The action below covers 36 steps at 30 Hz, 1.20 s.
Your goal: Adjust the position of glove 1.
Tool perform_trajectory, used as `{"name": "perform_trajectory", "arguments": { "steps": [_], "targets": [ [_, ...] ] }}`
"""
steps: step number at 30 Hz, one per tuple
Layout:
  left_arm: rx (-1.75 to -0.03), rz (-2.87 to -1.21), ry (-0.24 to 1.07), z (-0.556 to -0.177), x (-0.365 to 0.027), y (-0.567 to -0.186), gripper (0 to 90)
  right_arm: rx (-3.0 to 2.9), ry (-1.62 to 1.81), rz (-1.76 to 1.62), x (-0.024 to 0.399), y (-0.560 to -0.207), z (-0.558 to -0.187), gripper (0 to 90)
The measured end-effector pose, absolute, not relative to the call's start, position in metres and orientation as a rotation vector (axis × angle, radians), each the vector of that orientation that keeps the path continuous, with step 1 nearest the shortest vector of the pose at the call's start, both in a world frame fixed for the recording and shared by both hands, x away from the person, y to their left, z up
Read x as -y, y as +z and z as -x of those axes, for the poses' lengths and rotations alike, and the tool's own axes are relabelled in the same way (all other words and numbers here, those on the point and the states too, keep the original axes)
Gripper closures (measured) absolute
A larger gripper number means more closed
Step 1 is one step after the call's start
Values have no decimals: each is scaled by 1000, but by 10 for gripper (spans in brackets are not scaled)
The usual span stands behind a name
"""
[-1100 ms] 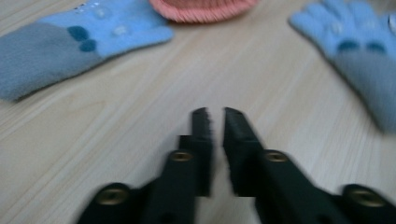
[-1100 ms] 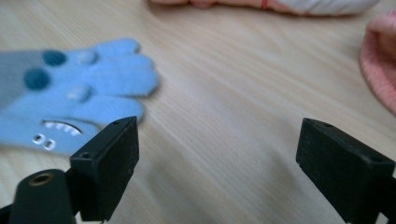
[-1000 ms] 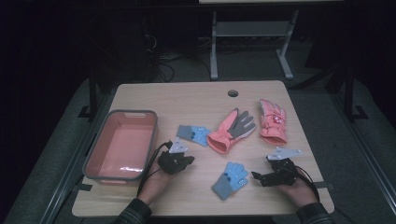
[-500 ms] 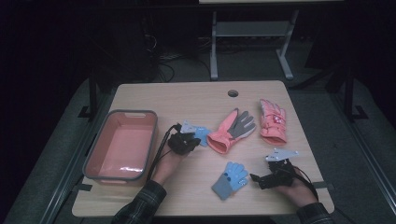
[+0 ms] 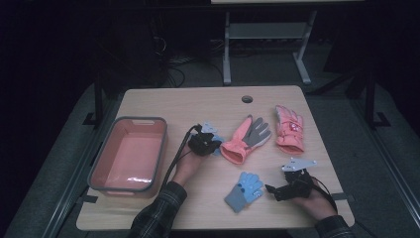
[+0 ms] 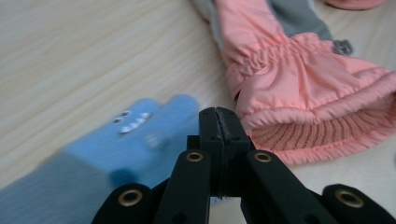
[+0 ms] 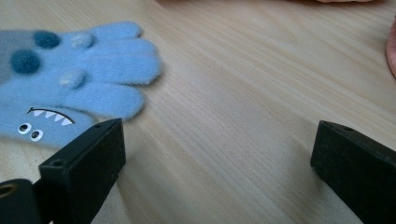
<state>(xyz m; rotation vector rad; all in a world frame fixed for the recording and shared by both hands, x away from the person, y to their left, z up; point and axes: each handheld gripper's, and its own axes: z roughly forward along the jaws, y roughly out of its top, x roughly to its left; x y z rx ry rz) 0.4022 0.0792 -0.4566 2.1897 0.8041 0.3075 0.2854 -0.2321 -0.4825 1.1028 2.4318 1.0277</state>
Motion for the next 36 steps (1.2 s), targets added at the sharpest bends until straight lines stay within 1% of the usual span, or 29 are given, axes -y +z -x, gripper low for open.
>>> {"name": "perform_trajectory", "arguments": {
  "steps": [6, 11, 12, 17, 21, 27, 36],
  "targets": [
    [-752, -2202, 285, -394, -66, -456, 894, -2432, 1027, -1104, 232, -482, -285, 25],
    [-829, -2184, 342, -403, -85, -450, 894, -2432, 1028, -1104, 232, -483, -285, 25],
    [-873, -2164, 362, -407, -93, -448, 894, -2432, 1028, -1104, 232, -483, -285, 25],
    [-960, -2153, 434, -414, -112, -447, 893, -2432, 1027, -1104, 232, -483, -285, 25],
    [-993, -2206, 467, -419, -117, -454, 894, -2432, 1028, -1096, 232, -483, -286, 25],
    [-1028, -2223, 437, -418, -121, -462, 894, -2432, 1028, -1095, 232, -483, -286, 25],
    [-1013, -2252, 368, -397, -118, -459, 894, -2432, 1028, -1096, 232, -483, -286, 25]
  ]
}}
